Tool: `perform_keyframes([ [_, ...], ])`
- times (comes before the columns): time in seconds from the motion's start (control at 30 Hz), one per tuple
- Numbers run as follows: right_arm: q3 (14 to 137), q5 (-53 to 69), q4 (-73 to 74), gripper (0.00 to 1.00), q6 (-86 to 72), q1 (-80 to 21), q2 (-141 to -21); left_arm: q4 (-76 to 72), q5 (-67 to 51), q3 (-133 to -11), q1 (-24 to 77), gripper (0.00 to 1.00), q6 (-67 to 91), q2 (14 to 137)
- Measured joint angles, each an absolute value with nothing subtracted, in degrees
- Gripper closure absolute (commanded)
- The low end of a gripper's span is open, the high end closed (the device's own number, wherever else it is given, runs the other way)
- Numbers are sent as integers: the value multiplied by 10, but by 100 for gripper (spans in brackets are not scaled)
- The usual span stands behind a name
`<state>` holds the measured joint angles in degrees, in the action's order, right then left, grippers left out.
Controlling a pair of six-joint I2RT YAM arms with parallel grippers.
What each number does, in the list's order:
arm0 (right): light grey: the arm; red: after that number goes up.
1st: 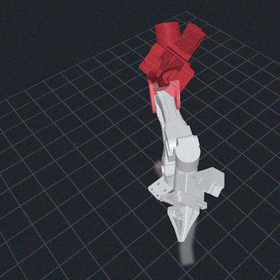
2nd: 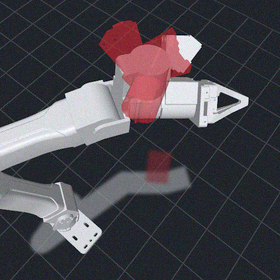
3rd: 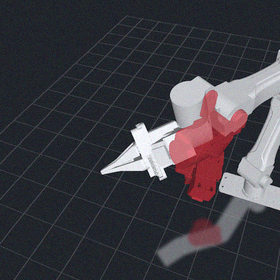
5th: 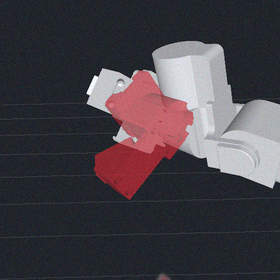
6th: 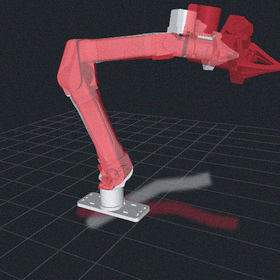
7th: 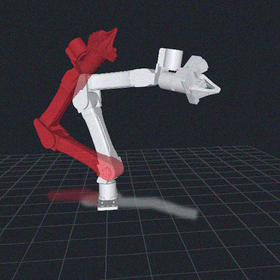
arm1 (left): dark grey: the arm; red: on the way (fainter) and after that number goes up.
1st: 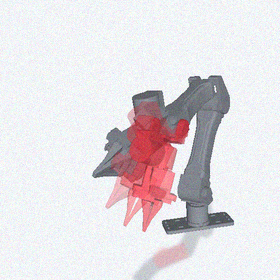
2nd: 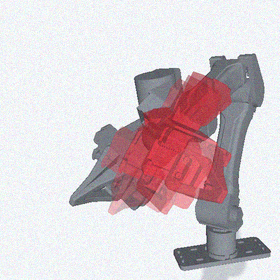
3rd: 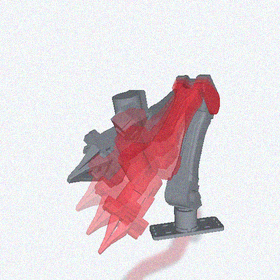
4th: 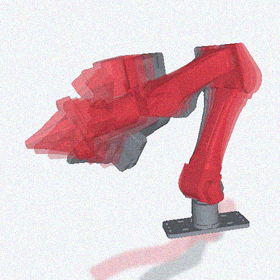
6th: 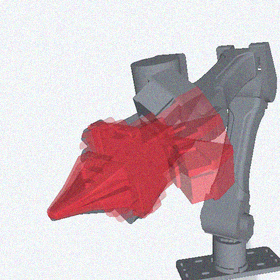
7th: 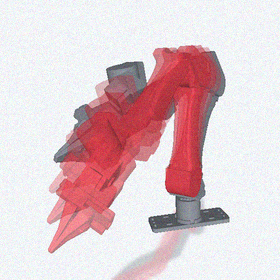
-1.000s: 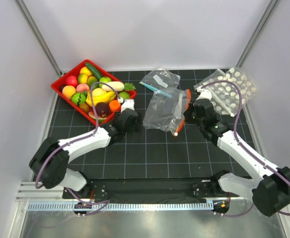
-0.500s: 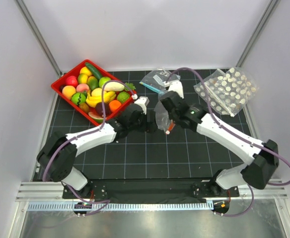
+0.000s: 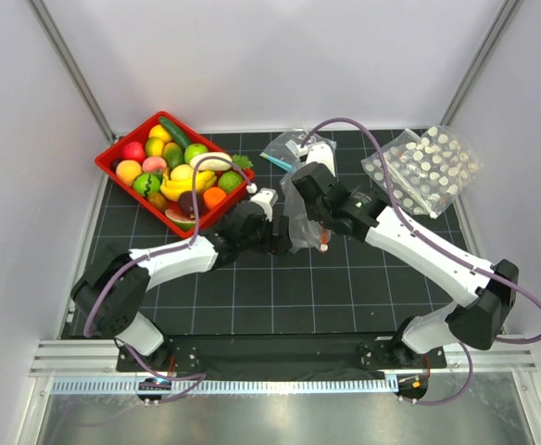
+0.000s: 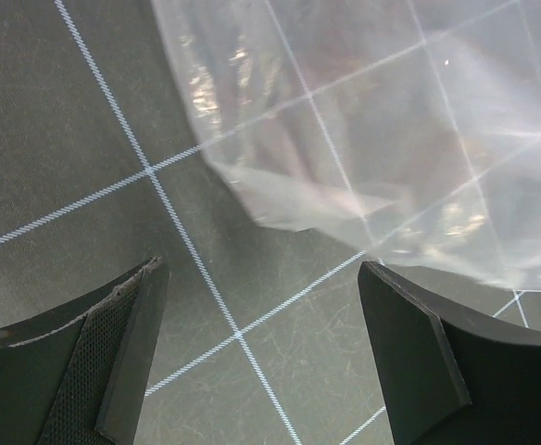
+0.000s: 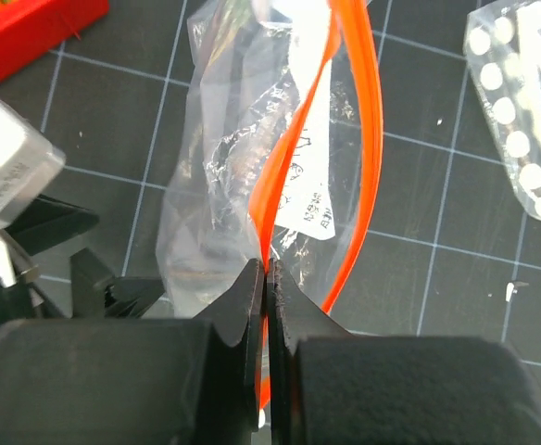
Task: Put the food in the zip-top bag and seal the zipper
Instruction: Adjust the zipper food storage bag at the center of the board.
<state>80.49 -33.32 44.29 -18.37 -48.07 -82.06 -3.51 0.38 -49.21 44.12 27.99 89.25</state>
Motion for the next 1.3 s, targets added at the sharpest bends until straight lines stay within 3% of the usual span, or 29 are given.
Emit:
perform_keyframes([
  [0.57, 907, -519, 628, 92, -209, -490, -854, -71, -41, -477, 441, 9, 282, 876],
  [0.67, 907, -517, 630, 84, -209, -496, -886, -73, -41, -464, 434, 6, 288, 864],
  [0.7, 907, -515, 629, 69, -209, -501, -898, -73, -40, -461, 431, 5, 291, 861],
  [0.77, 907, -512, 626, 56, -210, -517, -922, -75, -42, -455, 418, 5, 302, 856],
  [1.0, 907, -449, 595, 47, -205, -565, -977, -97, -96, -455, 346, 9, 352, 901],
  [1.13, 893, -391, 546, 40, -200, -566, -950, -95, -110, -455, 337, 8, 362, 920],
  [1.3, 884, -373, 514, 40, -197, -565, -903, -98, -121, -455, 338, 8, 369, 920],
])
